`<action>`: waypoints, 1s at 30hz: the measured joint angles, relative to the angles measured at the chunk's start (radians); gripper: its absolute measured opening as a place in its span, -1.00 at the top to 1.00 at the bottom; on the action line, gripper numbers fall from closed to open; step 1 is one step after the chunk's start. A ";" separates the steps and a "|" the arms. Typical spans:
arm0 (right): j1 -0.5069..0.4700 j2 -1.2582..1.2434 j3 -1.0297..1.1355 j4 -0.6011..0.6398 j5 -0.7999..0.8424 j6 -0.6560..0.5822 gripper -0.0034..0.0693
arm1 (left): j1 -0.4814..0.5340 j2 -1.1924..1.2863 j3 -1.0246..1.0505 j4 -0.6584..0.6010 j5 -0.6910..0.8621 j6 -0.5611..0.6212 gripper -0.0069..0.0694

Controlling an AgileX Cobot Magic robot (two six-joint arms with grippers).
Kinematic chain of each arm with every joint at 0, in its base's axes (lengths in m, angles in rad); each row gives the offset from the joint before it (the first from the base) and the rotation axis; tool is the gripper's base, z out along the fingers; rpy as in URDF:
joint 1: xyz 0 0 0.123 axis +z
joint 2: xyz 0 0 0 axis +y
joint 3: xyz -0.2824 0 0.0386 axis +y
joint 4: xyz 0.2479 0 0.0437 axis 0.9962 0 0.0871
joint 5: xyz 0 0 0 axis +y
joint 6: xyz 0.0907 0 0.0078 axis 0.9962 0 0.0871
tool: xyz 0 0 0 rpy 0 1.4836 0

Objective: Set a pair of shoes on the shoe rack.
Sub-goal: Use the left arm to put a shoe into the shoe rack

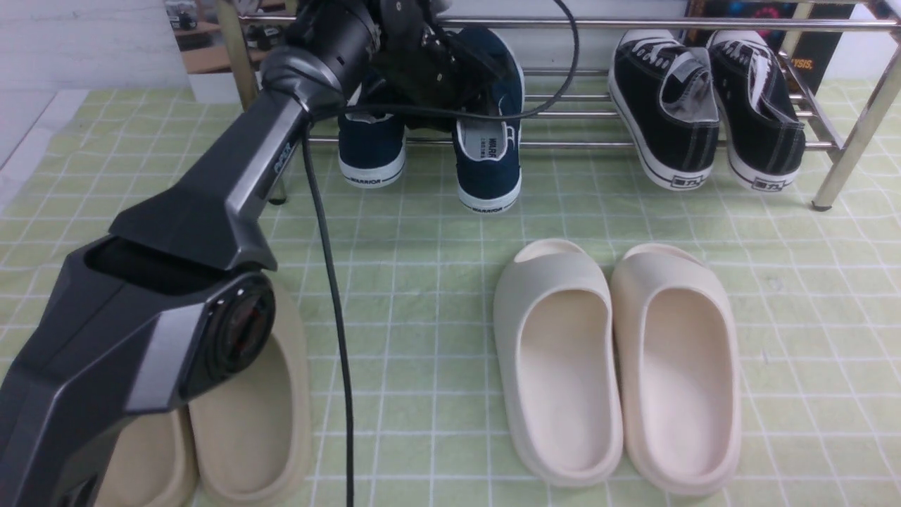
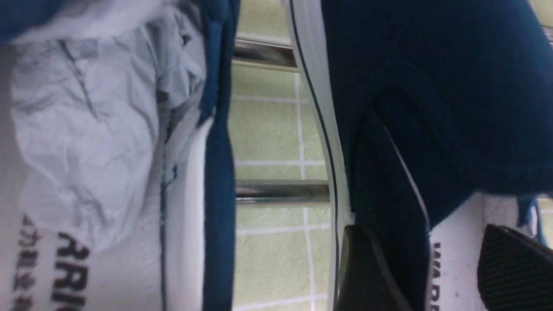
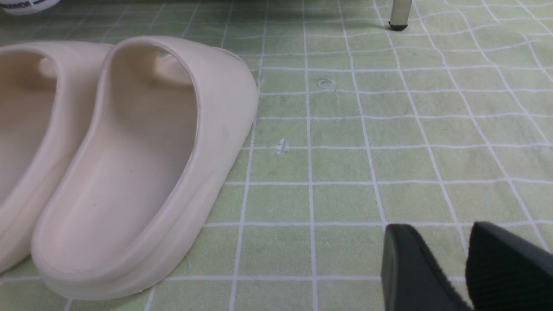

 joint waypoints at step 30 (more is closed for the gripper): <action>0.000 0.000 0.000 0.000 0.000 0.000 0.25 | -0.240 -0.262 0.487 0.221 0.123 0.183 0.85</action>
